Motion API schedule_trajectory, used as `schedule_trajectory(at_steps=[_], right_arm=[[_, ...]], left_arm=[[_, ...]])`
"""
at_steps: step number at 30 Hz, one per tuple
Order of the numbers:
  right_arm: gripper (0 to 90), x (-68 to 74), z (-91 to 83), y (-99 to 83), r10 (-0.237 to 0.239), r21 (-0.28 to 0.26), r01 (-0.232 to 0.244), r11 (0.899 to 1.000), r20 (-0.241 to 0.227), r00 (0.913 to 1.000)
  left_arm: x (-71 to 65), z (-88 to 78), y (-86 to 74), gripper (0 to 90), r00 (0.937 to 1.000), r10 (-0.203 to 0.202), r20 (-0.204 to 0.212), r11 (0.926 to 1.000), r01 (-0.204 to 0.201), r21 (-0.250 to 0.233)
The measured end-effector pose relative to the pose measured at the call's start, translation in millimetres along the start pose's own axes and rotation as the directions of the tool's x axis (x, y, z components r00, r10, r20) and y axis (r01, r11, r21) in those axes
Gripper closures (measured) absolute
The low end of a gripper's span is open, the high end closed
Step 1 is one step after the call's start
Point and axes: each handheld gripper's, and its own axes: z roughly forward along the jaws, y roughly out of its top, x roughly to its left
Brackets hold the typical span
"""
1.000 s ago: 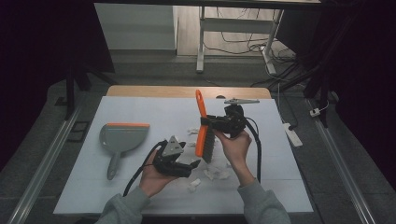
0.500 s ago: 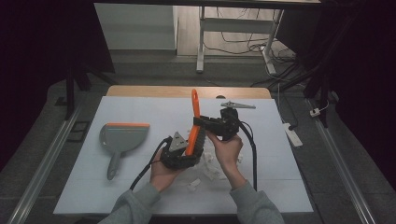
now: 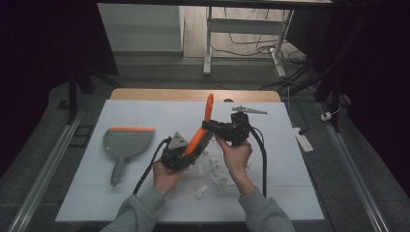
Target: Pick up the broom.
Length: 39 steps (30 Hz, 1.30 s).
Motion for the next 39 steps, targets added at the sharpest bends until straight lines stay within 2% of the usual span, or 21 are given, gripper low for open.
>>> schedule_trajectory(at_steps=[6,8,11,12,15,18,19,20,21,24,26,28,29,30,32,34,35,36,37,38,39], right_arm=[[68.5,-0.3,3.2,-1.2,0.000,0.018,0.000,1.000,0.005,1.0000],[64.5,-0.6,3.7,-1.0,-0.010,0.028,0.009,1.000,0.014,0.9999],[51.8,2.0,0.6,0.1,-0.060,0.006,0.059,0.998,0.029,0.9978],[49.2,2.8,-1.3,1.1,-0.072,-0.002,0.072,0.997,0.031,0.9969],[44.2,4.1,-8.6,5.3,-0.116,-0.008,0.116,0.993,0.033,0.9927],[42.4,5.9,-16.6,11.4,-0.186,0.026,0.186,0.982,0.029,0.9821],[41.6,6.9,-18.3,13.2,-0.216,0.050,0.215,0.975,0.026,0.9760],[41.0,7.6,-19.7,14.7,-0.242,0.076,0.240,0.968,0.025,0.9699],[40.5,8.1,-21.3,15.4,-0.263,0.093,0.260,0.961,0.019,0.9646],[39.8,7.9,-25.4,14.5,-0.304,0.132,0.303,0.944,-0.012,0.9526],[39.8,8.5,-27.2,12.5,-0.338,0.161,0.337,0.928,-0.021,0.9409],[39.8,9.3,-28.7,10.5,-0.365,0.191,0.363,0.912,-0.028,0.9306],[39.8,10.2,-30.3,9.1,-0.384,0.208,0.381,0.901,-0.029,0.9229],[39.8,10.9,-32.0,8.0,-0.396,0.217,0.394,0.893,-0.037,0.9176],[39.0,12.9,-36.0,6.6,-0.418,0.235,0.418,0.877,-0.055,0.9068],[38.5,16.8,-40.5,5.4,-0.451,0.248,0.454,0.856,-0.072,0.8897],[38.0,18.9,-42.5,4.9,-0.467,0.249,0.472,0.846,-0.084,0.8803],[37.8,21.2,-44.2,4.3,-0.484,0.247,0.493,0.835,-0.099,0.8695],[37.8,23.7,-45.4,3.6,-0.499,0.251,0.508,0.824,-0.104,0.8605],[37.5,25.9,-46.0,3.1,-0.514,0.256,0.522,0.814,-0.105,0.8515],[37.2,27.7,-46.5,2.9,-0.527,0.256,0.536,0.804,-0.110,0.8427]], left_arm=[[4.8,-1.6,0.3,78.1,0.9999,0.005,0.012,0.9996,-0.005,0.027],[7.0,-2.9,0.7,78.2,0.9999,0.002,0.016,0.9996,-0.002,0.029],[9.9,-5.4,1.1,78.3,0.9997,-0.004,0.024,0.9996,0.003,0.028],[14.0,-9.7,2.3,78.4,0.9996,-0.009,0.027,0.9998,0.009,0.018],[19.3,-14.4,5.1,78.4,0.9986,-0.020,0.050,0.9993,0.018,0.031],[22.0,-25.6,12.0,78.3,0.9970,0.063,0.045,0.9935,-0.067,0.092],[22.0,-28.3,13.7,78.3,0.9955,0.079,0.051,0.9907,-0.084,0.106],[22.0,-28.3,13.7,78.3,0.9955,0.079,0.051,0.9907,-0.084,0.106],[22.9,-32.8,16.7,78.3,0.9930,0.093,0.073,0.9869,-0.101,0.126],[24.8,-35.9,19.3,78.3,0.9878,0.110,0.110,0.9772,-0.128,0.170],[26.2,-35.9,19.5,78.3,0.9847,0.114,0.132,0.9700,-0.139,0.199],[26.4,-36.1,19.6,78.2,0.9833,0.125,0.133,0.9629,-0.152,0.223],[26.9,-36.4,19.9,78.2,0.9824,0.126,0.138,0.9598,-0.156,0.233],[26.9,-36.4,19.9,78.2,0.9824,0.126,0.138,0.9598,-0.156,0.233],[28.2,-37.8,20.9,78.2,0.9795,0.133,0.151,0.9538,-0.168,0.249],[28.6,-40.4,23.0,78.2,0.9736,0.159,0.164,0.9376,-0.201,0.284],[28.6,-40.4,23.0,78.1,0.9736,0.159,0.164,0.9376,-0.201,0.284],[27.5,-41.4,24.5,78.1,0.9688,0.184,0.166,0.9226,-0.229,0.311],[27.5,-41.4,24.5,78.1,0.9688,0.184,0.166,0.9226,-0.229,0.311],[25.4,-41.8,25.7,78.1,0.9648,0.199,0.172,0.9111,-0.247,0.330],[25.4,-41.8,25.7,78.1,0.9648,0.199,0.172,0.9111,-0.247,0.330]])
